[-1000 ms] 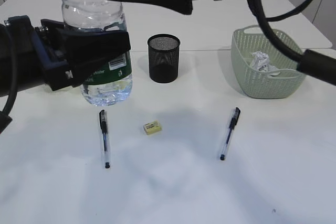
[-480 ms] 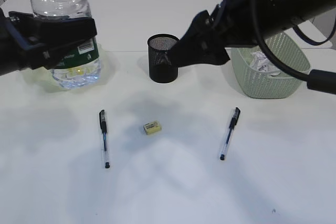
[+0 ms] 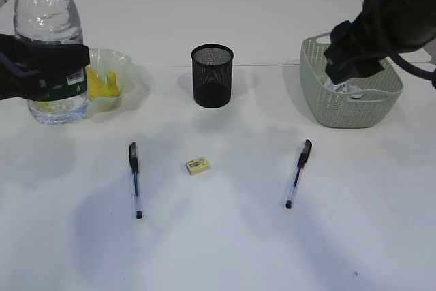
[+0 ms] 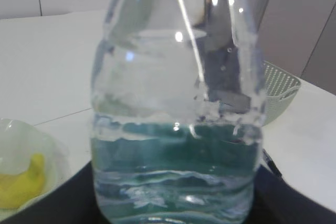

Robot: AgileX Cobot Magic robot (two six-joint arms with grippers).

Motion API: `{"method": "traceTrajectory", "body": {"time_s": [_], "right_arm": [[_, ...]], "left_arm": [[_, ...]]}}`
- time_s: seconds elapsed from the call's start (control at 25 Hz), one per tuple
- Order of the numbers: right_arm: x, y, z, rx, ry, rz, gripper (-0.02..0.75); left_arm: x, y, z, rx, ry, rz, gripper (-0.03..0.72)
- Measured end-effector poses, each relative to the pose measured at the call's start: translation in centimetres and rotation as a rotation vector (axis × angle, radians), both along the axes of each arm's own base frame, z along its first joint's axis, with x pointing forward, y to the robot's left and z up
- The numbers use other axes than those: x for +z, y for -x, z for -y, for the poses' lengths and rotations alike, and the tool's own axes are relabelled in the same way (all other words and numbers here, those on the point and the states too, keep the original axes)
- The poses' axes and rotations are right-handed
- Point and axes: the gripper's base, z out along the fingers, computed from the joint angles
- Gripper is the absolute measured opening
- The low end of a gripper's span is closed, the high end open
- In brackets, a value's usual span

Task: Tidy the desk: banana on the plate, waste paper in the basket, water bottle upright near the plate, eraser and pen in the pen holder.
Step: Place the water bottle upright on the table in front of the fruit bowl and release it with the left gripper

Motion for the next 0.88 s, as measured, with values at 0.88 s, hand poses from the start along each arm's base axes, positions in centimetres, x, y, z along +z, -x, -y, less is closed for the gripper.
{"method": "traceTrajectory", "body": {"time_s": [0.88], "right_arm": [[-0.1,-2.0,11.2,-0.458,-0.085,-0.043,0.469]], "left_arm": [[0.0,-0.6,-2.0,0.092,0.013,-0.003,0.383]]}}
